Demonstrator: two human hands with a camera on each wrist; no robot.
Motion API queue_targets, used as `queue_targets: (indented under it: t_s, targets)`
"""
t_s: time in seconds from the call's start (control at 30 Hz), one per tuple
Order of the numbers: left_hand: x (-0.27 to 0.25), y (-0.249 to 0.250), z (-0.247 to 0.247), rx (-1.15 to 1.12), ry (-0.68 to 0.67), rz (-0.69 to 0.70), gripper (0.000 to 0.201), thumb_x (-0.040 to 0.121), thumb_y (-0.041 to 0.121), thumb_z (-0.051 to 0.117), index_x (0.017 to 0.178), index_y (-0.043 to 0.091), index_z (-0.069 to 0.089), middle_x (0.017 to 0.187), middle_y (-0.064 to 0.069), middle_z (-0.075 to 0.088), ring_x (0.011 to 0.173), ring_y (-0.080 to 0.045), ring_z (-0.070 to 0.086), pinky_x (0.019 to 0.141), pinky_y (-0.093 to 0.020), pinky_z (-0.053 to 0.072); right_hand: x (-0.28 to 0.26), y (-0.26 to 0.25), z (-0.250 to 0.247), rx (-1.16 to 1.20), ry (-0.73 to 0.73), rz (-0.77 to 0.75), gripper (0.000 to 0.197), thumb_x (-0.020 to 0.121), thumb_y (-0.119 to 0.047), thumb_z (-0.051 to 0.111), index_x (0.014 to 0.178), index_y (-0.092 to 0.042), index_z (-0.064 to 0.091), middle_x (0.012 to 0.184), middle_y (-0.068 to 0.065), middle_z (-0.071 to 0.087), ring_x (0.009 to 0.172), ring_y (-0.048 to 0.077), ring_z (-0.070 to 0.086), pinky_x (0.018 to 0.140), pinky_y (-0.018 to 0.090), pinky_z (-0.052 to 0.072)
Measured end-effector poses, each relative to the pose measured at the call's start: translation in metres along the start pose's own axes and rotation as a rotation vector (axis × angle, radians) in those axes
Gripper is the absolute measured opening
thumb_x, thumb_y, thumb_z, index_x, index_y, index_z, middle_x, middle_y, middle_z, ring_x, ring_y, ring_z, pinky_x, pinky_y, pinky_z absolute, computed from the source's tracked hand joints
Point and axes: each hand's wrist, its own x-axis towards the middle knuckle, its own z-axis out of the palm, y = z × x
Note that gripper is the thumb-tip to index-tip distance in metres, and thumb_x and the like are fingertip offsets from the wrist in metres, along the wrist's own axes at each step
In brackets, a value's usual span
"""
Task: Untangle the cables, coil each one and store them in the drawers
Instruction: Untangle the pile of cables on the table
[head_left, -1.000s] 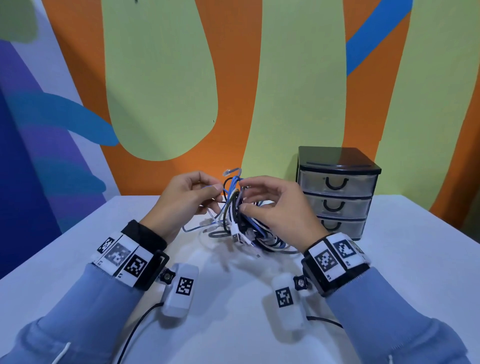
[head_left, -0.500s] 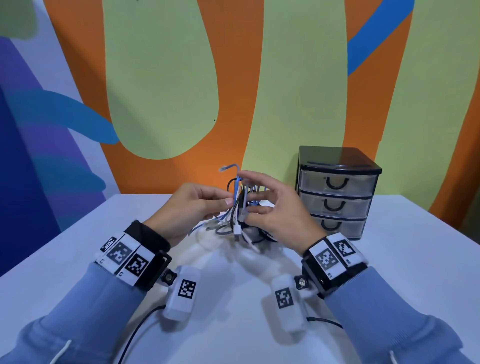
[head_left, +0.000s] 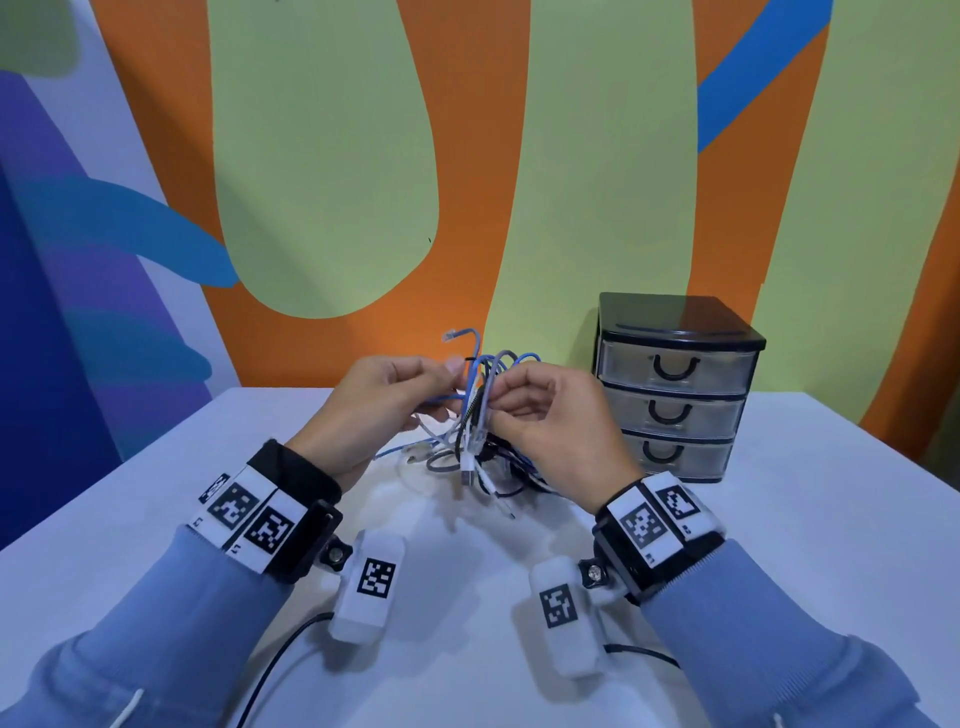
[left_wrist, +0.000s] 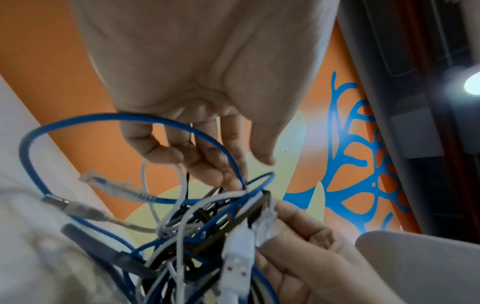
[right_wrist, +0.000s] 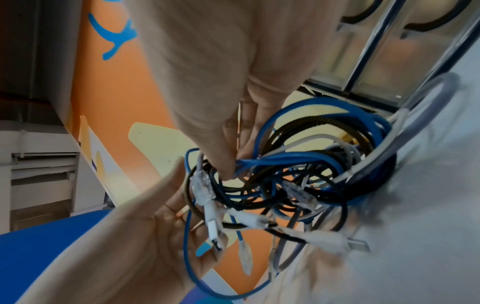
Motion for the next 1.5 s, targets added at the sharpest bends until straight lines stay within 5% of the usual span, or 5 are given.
queue_targets:
  t_s: [0.2, 0.57, 0.93, 1.2, 1.5]
  targets:
    - [-0.008, 0.006, 0.006, 0.384, -0.061, 0.287, 0.063, 0.072, 0.062, 0.082, 0.131, 0.059, 0.06, 0.123, 0.009, 0.055, 0.124, -0.007, 0.051, 0.094, -0.024, 0.04, -0.005, -0.006, 0.002, -0.013, -0.079, -0.078, 0.028, 0.088, 0.008, 0.071, 0.096, -0.019, 0.073, 0.08, 0.005, 0.075, 0.075, 0.012, 0.071, 0.072, 0.023, 0.057]
    - [0.004, 0.0, -0.03, 0.82, 0.3, 0.167, 0.009, 0.079, 0.035, 0.079, 0.078, 0.039, 0.071, 0.095, 0.01, 0.06, 0.09, -0.017, 0.062, 0.079, -0.036, 0.049, 0.009, -0.016, -0.013, 0.4, 0.238, 0.006, 0.04, 0.1, 0.01, 0.048, 0.112, -0.014, 0.078, 0.086, 0.0, 0.059, 0.069, 0.011, 0.052, 0.067, 0.026, 0.051]
    - [0.004, 0.006, -0.036, 0.737, -0.089, 0.263, 0.01, 0.098, 0.034, 0.074, 0.094, 0.039, 0.082, 0.115, 0.016, 0.063, 0.104, -0.007, 0.061, 0.091, -0.042, 0.052, 0.006, -0.023, -0.007, 0.607, 0.244, 0.048, 0.026, 0.107, 0.0, 0.051, 0.108, -0.012, 0.074, 0.1, -0.001, 0.071, 0.072, 0.009, 0.054, 0.084, 0.034, 0.06]
    - [0.004, 0.015, -0.03, 0.275, 0.317, 0.499, 0.023, 0.111, 0.027, 0.056, 0.094, 0.018, 0.069, 0.08, 0.0, 0.073, 0.065, -0.011, 0.061, 0.055, -0.02, 0.046, -0.007, -0.007, -0.015, -0.367, -0.404, 0.116, 0.026, 0.083, -0.022, 0.086, 0.103, -0.034, 0.075, 0.078, -0.013, 0.072, 0.065, 0.004, 0.063, 0.06, 0.02, 0.051]
    - [0.009, 0.023, -0.069, 0.034, 0.906, 0.718, 0.021, 0.11, 0.029, 0.054, 0.105, 0.028, 0.074, 0.072, -0.006, 0.051, 0.064, -0.019, 0.043, 0.058, -0.036, 0.037, 0.002, 0.006, -0.021, -0.552, 0.007, 0.132, 0.005, 0.083, -0.02, 0.082, 0.085, -0.024, 0.08, 0.071, -0.004, 0.07, 0.071, 0.022, 0.061, 0.062, 0.031, 0.047]
